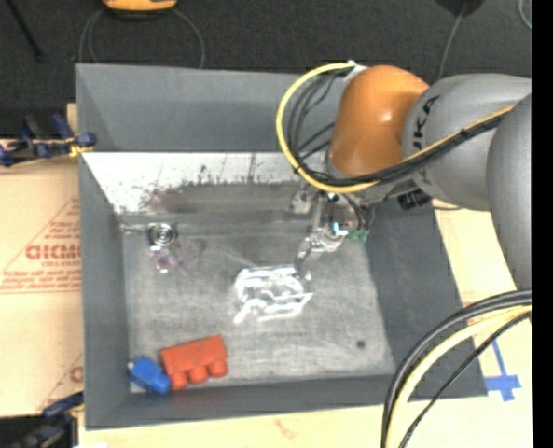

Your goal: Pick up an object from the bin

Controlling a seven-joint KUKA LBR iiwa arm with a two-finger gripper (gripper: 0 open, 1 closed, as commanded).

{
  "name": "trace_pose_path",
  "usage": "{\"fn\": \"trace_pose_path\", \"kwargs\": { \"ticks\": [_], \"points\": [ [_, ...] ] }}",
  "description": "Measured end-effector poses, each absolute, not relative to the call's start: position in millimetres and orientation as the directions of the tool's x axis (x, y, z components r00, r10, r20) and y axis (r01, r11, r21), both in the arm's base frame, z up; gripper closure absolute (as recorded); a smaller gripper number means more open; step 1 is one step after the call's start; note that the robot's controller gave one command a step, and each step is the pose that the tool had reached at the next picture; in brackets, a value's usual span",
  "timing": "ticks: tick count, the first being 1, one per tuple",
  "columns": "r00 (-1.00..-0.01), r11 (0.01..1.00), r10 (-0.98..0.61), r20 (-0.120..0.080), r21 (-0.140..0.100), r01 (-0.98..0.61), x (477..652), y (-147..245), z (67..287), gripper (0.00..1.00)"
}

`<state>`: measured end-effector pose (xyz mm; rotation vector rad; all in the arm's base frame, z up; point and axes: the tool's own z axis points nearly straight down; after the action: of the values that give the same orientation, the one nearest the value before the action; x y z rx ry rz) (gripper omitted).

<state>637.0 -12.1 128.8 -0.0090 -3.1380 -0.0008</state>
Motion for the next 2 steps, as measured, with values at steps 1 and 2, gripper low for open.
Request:
{"fn": "trace_pose_path", "kwargs": {
  "ticks": [1, 2],
  "points": [
    [-0.999, 0.999, -0.048, -0.024, -0.004, -0.048, 631.5, -5, 117, 0.0],
    [-1.0, 1.0, 0.007, -0.013, 0.002, 0.007, 617.7, 20, 199, 0.0]
  ]
}}
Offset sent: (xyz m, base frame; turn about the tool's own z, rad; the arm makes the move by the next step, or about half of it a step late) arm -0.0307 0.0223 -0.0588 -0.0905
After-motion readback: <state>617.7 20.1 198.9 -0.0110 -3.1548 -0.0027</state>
